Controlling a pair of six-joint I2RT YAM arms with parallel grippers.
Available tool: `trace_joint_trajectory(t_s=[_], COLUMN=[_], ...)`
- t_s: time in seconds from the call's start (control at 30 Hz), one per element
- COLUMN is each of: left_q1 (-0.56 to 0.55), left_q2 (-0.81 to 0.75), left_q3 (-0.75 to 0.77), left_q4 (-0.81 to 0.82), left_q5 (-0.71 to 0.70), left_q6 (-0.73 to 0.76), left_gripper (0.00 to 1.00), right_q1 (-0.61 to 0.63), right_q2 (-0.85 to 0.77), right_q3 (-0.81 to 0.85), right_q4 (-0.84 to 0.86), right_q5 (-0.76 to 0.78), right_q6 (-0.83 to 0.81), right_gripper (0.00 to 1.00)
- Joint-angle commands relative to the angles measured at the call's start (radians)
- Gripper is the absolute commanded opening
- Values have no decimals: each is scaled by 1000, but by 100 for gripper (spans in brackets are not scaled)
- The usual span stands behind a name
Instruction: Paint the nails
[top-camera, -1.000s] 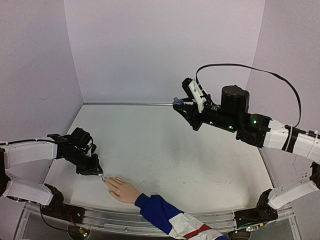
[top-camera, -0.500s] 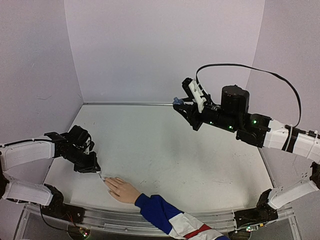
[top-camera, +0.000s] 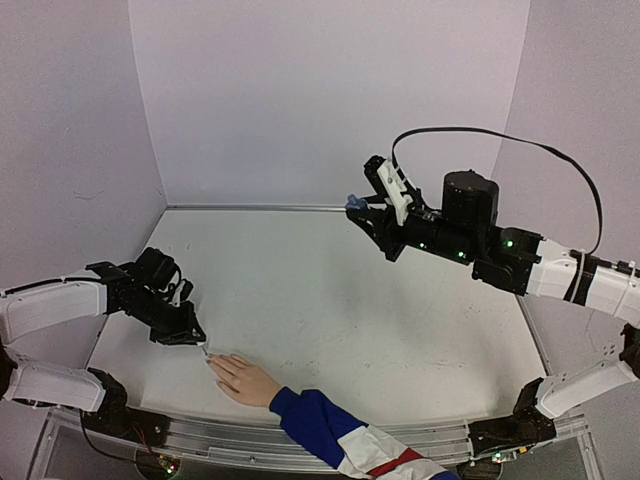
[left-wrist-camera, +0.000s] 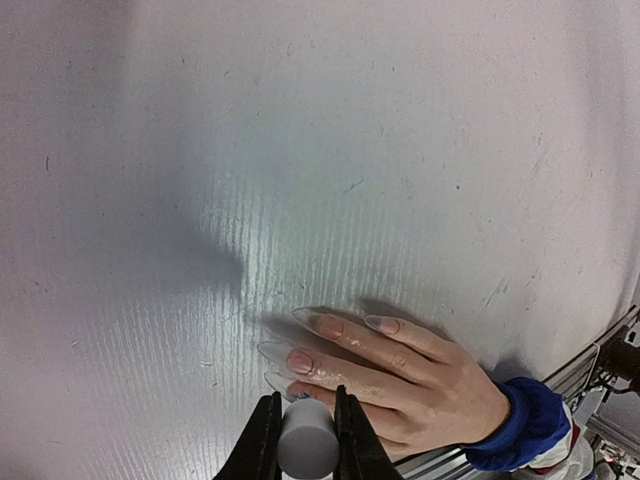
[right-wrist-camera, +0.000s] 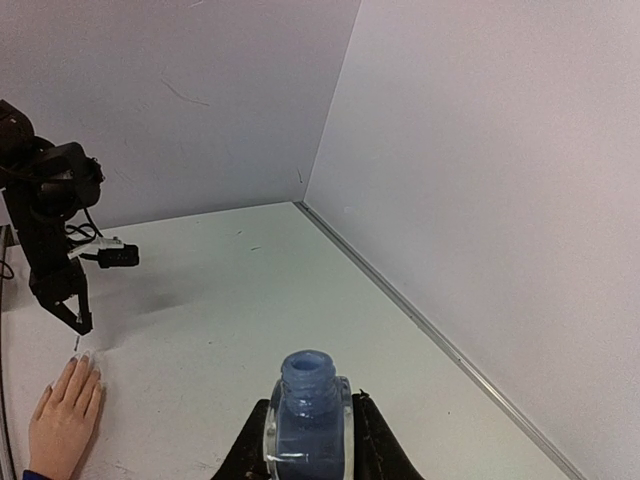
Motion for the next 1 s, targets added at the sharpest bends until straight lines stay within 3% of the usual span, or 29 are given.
trace_joint_trajectory(t_s=[0.0, 0.97], left_q1=[5, 5], left_q2=[23, 70], left_q3=[28, 25], left_q4=[38, 40], left_q5=[49, 2], left_q6=[16, 5], left_gripper=[0, 0], right_q1=[-6, -6], right_q2=[-4, -12], right_q3=[10, 7], right_q4=[75, 74], right_q5=[-7, -1], right_q6=[-1, -3], right_gripper=[0, 0])
